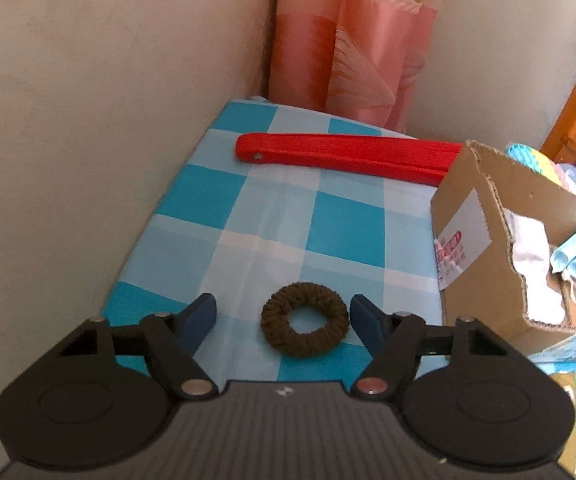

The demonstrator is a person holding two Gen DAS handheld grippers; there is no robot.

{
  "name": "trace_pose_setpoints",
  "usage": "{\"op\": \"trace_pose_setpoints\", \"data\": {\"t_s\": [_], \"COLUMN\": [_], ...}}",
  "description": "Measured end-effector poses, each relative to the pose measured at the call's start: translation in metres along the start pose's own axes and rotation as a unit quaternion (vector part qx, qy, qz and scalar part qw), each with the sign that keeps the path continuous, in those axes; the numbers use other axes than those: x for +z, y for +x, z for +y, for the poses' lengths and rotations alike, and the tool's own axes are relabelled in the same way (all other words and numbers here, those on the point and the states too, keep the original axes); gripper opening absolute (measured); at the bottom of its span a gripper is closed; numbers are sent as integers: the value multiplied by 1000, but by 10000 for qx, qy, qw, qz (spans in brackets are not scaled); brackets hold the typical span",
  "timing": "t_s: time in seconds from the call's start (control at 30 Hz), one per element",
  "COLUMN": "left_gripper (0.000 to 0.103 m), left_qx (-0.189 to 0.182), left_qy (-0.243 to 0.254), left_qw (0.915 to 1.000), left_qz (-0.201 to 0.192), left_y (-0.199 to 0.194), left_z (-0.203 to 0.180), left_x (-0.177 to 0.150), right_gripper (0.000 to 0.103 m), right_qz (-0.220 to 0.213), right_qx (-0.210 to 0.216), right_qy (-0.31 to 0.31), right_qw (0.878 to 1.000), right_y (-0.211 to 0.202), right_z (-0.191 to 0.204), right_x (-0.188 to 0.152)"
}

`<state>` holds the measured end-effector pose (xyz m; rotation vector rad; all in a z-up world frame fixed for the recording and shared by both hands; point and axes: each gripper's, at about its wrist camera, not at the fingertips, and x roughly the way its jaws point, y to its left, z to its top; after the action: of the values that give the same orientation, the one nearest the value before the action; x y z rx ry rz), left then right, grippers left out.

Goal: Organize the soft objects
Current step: 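Grasp the floral fabric pouch with the right tool while the left tool grasps the brown hair tie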

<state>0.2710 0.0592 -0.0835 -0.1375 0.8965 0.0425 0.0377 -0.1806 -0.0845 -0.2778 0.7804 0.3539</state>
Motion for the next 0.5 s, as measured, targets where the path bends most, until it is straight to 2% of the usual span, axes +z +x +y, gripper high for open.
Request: {"op": "trace_pose_setpoints", "data": {"t_s": [0.2,0.23,0.4,0.5], "left_gripper": [53,47,44,43], "left_qx": [1,10,-64,-59], "left_qy": [-25,-8,26,79], "left_qw": [10000,10000,9999,9998], "left_qz": [-35,-49,-118,-174], "left_y": [-3,-4,-11,-16], "left_z": [2,2,3,3], "left_x": [-1,-1,-4,-5], "right_gripper": [103,103,102,96], "right_qz": [1,-4,-19,-2], "right_qx": [34,62,185,250], "right_qy": [-3,7,-24,-84], "right_qw": [10000,10000,9998,9997], "right_y": [-1,-2,-4,-4], "right_z": [1,1,1,2], "right_x": [-1,-1,-3,-1]}}
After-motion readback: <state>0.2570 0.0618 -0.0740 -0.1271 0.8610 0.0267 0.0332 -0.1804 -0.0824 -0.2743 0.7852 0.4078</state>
